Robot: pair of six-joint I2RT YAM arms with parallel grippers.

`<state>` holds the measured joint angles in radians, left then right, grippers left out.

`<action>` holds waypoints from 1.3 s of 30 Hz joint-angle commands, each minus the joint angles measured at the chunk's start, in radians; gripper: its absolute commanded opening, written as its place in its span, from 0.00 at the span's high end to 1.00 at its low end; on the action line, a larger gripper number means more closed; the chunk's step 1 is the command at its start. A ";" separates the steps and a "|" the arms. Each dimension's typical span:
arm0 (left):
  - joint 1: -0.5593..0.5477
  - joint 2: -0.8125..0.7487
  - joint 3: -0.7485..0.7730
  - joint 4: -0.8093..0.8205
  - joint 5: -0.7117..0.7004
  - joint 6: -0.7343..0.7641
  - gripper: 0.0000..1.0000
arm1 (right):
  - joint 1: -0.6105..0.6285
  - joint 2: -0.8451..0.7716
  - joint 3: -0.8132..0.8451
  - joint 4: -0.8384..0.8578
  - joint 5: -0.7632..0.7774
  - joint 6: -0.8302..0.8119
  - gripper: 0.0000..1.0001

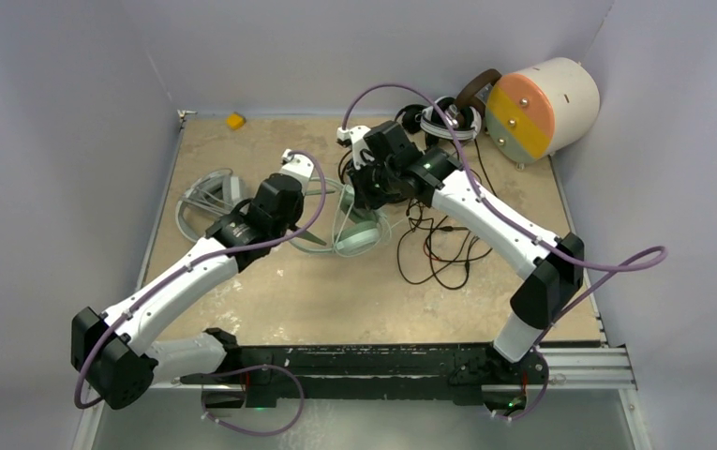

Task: Wrap the headphones
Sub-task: Wrap the headphones cable around the headphones.

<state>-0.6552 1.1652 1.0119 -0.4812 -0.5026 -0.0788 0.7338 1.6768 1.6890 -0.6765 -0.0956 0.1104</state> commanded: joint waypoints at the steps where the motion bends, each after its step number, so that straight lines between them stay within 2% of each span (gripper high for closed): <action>1: -0.012 -0.076 -0.015 -0.062 0.147 0.108 1.00 | -0.052 0.008 0.060 0.062 0.187 -0.044 0.94; 7: -0.013 -0.107 -0.005 -0.095 0.242 0.129 1.00 | -0.074 0.014 0.039 0.088 0.227 -0.042 0.92; 14: -0.012 -0.129 0.015 -0.119 0.320 0.121 1.00 | -0.134 0.017 -0.017 0.123 0.193 -0.015 0.92; 21: -0.012 -0.155 0.039 -0.113 0.450 0.089 1.00 | -0.217 -0.014 -0.157 0.225 0.058 0.041 0.94; 23: -0.012 -0.163 0.054 -0.112 0.478 0.036 1.00 | -0.229 -0.024 -0.204 0.267 0.021 0.051 0.95; 27: -0.012 -0.162 0.091 -0.121 0.575 0.016 1.00 | -0.243 -0.049 -0.277 0.332 -0.003 0.067 0.96; 32: -0.012 -0.138 0.091 -0.145 0.471 0.030 1.00 | -0.251 -0.101 -0.261 0.312 -0.060 0.062 0.96; 39: -0.012 -0.055 0.078 -0.137 0.387 0.018 1.00 | -0.251 -0.132 -0.143 0.207 -0.357 0.051 0.92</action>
<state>-0.6476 1.0992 1.0565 -0.5415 -0.2398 -0.0696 0.5499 1.5661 1.4433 -0.5316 -0.4522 0.2031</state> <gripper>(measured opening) 0.055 0.081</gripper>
